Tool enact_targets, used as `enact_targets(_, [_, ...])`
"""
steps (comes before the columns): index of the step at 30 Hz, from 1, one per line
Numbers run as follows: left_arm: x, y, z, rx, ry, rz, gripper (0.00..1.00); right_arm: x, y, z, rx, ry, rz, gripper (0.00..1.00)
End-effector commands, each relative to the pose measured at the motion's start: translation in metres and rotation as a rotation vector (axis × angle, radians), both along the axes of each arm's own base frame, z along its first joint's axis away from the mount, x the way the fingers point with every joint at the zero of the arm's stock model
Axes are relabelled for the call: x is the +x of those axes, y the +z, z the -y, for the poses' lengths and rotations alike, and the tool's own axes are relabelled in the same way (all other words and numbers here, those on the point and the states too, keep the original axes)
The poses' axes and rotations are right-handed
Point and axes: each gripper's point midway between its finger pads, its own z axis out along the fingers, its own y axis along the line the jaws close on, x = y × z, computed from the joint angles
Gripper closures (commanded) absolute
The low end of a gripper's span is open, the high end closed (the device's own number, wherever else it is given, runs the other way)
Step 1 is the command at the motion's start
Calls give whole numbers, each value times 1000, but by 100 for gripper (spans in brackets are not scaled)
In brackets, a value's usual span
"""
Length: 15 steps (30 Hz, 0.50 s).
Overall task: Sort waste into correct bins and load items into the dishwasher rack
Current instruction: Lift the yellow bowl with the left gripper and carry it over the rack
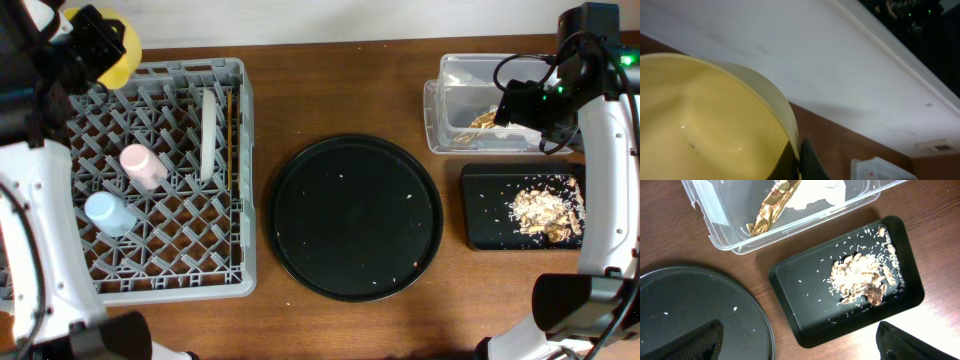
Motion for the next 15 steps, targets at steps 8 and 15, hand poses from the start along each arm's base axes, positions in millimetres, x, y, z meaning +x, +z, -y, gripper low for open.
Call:
enact_targets(8, [85, -75, -23, -123, -153, 41, 100, 0, 7, 1, -3, 3, 21, 1])
enact_targets(15, [119, -130, -32, -148, -171, 27, 100, 0, 7, 1, -3, 3, 21, 1])
